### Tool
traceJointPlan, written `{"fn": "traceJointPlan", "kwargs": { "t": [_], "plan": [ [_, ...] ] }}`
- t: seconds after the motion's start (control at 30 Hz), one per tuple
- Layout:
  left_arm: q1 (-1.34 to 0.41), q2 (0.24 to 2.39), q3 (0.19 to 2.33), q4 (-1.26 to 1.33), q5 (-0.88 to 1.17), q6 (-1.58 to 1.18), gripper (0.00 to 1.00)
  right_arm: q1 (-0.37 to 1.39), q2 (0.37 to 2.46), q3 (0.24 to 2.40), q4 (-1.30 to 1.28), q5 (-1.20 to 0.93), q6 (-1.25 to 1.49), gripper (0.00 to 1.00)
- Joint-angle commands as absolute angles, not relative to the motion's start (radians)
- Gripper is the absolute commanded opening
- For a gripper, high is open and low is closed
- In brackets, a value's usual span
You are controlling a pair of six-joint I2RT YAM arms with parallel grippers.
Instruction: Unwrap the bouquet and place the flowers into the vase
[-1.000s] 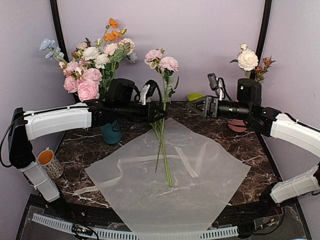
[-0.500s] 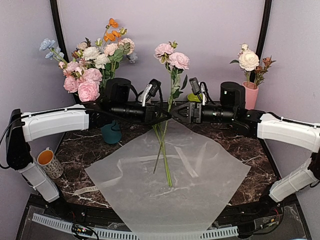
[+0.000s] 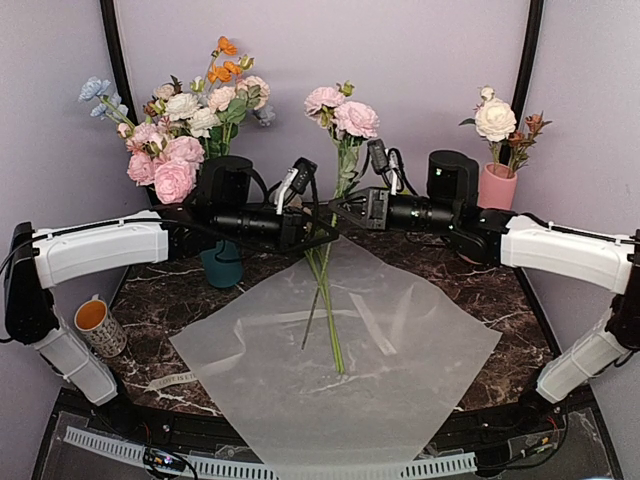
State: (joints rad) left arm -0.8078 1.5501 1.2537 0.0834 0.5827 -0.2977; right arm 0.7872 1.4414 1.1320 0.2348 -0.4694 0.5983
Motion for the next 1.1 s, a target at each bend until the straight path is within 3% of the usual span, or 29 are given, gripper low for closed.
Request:
{"fn": "traceJointPlan", "kwargs": {
  "t": [0.0, 0.1, 0.17, 0.23, 0.3, 0.47, 0.73, 1.07],
  "plan": [
    [-0.807, 1.501, 1.241, 0.104, 0.579, -0.272, 0.0, 0.799, 1.435, 1.182, 0.252, -0.485, 0.583, 0.0],
    [-0.807, 1.492, 1.229, 0.106, 0.563, -0.275, 0.03, 0.799, 1.428, 1.188, 0.241, -0.489, 0.582, 0.0],
    [-0.807, 1.483, 1.217, 0.105, 0.546, -0.272, 0.21, 0.799, 1.424, 1.193, 0.23, -0.479, 0.578, 0.0],
    [-0.807, 1.472, 1.208, 0.095, 0.522, -0.261, 0.49, 0.799, 1.418, 1.212, 0.207, -0.458, 0.563, 0.0],
    [-0.807, 1.453, 1.198, 0.08, 0.471, -0.245, 0.67, 0.799, 1.412, 1.241, 0.154, -0.422, 0.526, 0.0],
    [-0.807, 1.368, 1.148, 0.062, 0.296, -0.209, 0.97, 0.798, 1.401, 1.376, -0.007, -0.293, 0.372, 0.0],
    [-0.807, 1.239, 1.063, 0.058, 0.149, -0.142, 0.99, 0.786, 1.392, 1.619, -0.233, -0.073, 0.163, 0.0],
    [-0.807, 1.208, 1.033, 0.055, 0.221, -0.149, 0.97, 0.712, 1.354, 1.852, -0.421, 0.291, -0.037, 0.0]
  ]
}}
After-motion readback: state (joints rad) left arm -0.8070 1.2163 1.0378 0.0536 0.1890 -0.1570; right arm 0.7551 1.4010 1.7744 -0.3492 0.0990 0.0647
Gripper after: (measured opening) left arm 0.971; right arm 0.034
